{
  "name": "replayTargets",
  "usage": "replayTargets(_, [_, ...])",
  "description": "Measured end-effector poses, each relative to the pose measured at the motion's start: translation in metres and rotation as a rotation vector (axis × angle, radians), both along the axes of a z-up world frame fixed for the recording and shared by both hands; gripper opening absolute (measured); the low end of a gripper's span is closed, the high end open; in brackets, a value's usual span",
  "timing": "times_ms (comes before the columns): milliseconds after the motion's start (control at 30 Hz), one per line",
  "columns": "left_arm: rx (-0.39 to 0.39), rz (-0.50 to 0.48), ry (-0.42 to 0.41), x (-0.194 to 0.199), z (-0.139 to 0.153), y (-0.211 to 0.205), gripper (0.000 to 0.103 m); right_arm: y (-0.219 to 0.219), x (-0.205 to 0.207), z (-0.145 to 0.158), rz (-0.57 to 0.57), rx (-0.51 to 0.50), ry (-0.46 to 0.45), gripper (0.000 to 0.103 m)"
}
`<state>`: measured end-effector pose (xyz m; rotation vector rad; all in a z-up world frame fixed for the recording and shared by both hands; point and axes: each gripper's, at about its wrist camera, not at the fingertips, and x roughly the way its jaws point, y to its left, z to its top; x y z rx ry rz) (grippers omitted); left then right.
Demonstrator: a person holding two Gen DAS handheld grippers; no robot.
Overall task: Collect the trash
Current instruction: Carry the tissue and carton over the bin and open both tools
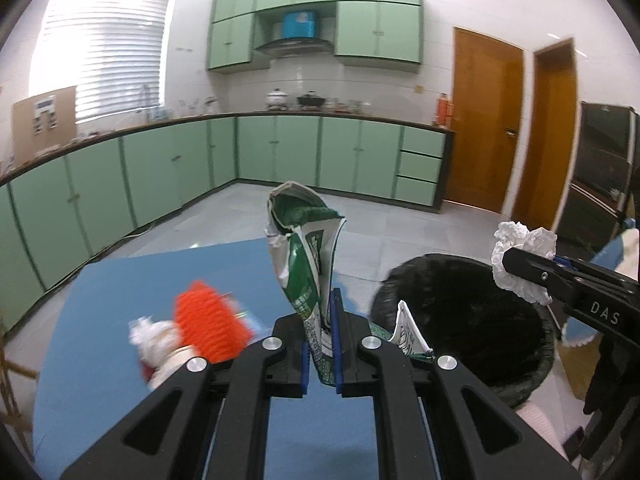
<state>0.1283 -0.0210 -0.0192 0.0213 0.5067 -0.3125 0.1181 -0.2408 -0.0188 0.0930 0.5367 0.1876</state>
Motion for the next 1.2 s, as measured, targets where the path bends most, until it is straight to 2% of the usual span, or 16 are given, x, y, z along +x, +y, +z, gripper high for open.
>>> replayTargets(467, [0.0,-0.207,0.023,0.039,-0.014,-0.116,0.008,-0.102,0.004,-0.032,-0.176,0.002,0.043,0.024])
replayTargets(833, [0.034,-0.265,0.117,0.071,-0.048,-0.182,0.009,-0.162,0.026,-0.088,-0.26,0.006,0.142,0.026])
replayTargets(933, [0.051,-0.289,0.163,0.082,-0.06,-0.197,0.009,-0.168,0.034,-0.102,-0.272,0.001,0.178,0.034])
replayTargets(967, [0.054,-0.294,0.178,0.085,-0.063,-0.199,0.011,-0.17,0.034,-0.105,-0.278,-0.002,0.184,0.039])
replayTargets(1033, [0.054,-0.302,0.201,0.089,-0.067,-0.206,0.026,-0.174,0.033,-0.11,-0.295,-0.001,0.191,0.054])
replayTargets(1067, [0.05,-0.305,0.207,0.091,-0.067,-0.206,0.039,-0.177,0.031,-0.111,-0.307,0.001,0.189,0.058])
replayTargets(1100, [0.043,-0.306,0.208,0.091,-0.067,-0.205,0.046,-0.179,0.028,-0.111,-0.316,0.004,0.184,0.06])
replayTargets(1167, [0.03,-0.305,0.204,0.089,-0.065,-0.198,0.05,-0.179,0.023,-0.108,-0.328,0.0,0.175,0.084])
replayTargets(1200, [0.026,-0.299,0.203,0.087,-0.064,-0.194,0.052,-0.178,0.018,-0.107,-0.345,-0.009,0.169,0.088])
